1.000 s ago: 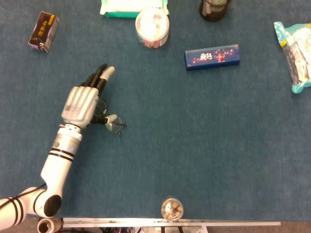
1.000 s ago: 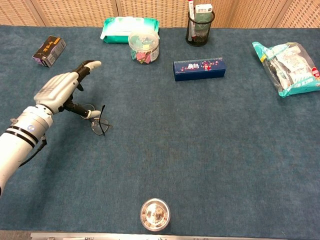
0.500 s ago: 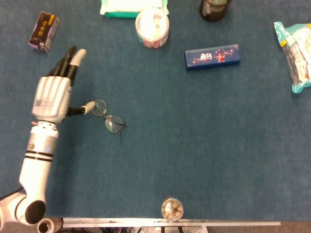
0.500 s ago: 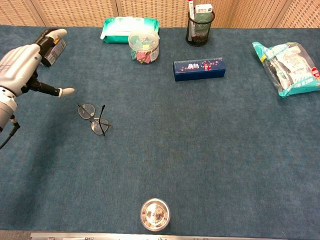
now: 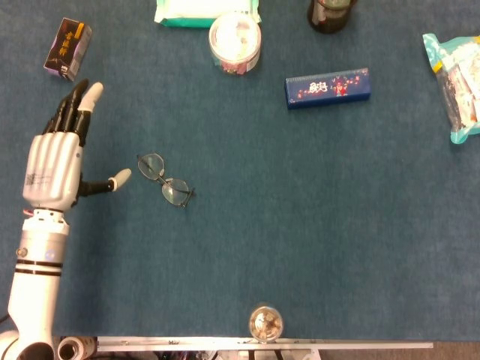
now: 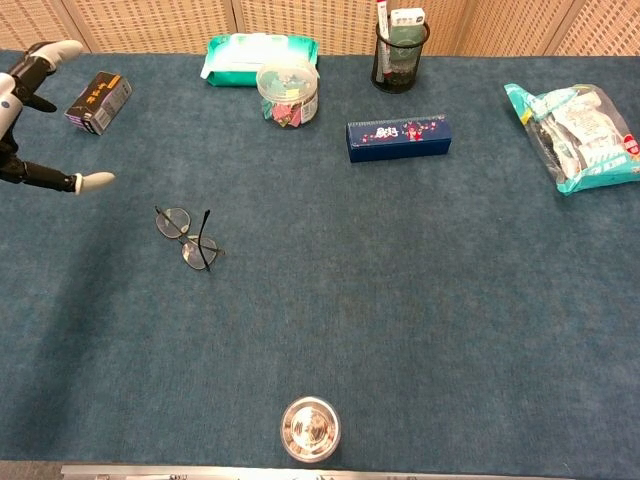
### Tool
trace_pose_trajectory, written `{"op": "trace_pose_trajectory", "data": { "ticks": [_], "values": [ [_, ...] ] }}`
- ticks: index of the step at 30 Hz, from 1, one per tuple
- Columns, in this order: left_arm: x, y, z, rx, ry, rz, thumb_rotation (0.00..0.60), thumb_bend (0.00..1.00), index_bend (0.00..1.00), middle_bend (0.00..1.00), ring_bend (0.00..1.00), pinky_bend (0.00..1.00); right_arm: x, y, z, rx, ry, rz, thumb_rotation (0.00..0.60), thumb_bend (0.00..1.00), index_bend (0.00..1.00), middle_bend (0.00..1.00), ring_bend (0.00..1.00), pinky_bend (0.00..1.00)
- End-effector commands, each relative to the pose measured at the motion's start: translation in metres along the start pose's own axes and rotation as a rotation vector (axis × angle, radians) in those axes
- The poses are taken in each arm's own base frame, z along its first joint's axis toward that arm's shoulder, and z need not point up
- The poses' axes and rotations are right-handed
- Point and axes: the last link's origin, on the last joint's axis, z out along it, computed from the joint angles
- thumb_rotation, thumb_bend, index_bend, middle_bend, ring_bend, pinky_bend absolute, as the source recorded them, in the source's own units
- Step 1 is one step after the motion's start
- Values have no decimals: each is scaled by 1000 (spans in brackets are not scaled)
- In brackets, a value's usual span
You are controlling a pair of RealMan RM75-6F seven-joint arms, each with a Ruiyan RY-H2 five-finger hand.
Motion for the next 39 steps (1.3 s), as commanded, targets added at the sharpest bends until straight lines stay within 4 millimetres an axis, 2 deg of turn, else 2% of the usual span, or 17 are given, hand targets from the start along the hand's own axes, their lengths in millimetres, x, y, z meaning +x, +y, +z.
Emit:
{"op": "trace_pose_trajectory", "data": {
  "ticks": [1, 11, 23, 39],
  "values": [
    [-4, 7, -7, -10, -21, -8, 600, 36, 0, 0, 55, 186, 0, 0, -1, 0, 1, 3, 600, 218, 435, 390, 342, 579],
    [-20, 30, -18, -55, -80, -43, 600, 34, 0, 0, 52, 181, 2, 3, -5, -4, 6, 15, 600, 218, 435, 390, 342, 579],
    [-34, 56, -20, -99, -118, -71, 600, 34, 0, 0, 52, 181, 5, 7, -8, -5, 13, 39, 600, 218, 435, 390, 342, 579],
    [-55, 77, -12, -127, -152, -74, 600, 34, 0, 0, 51, 181, 9, 17, -15, -15, 17, 68, 600, 218, 435, 390, 342, 579]
  ]
}}
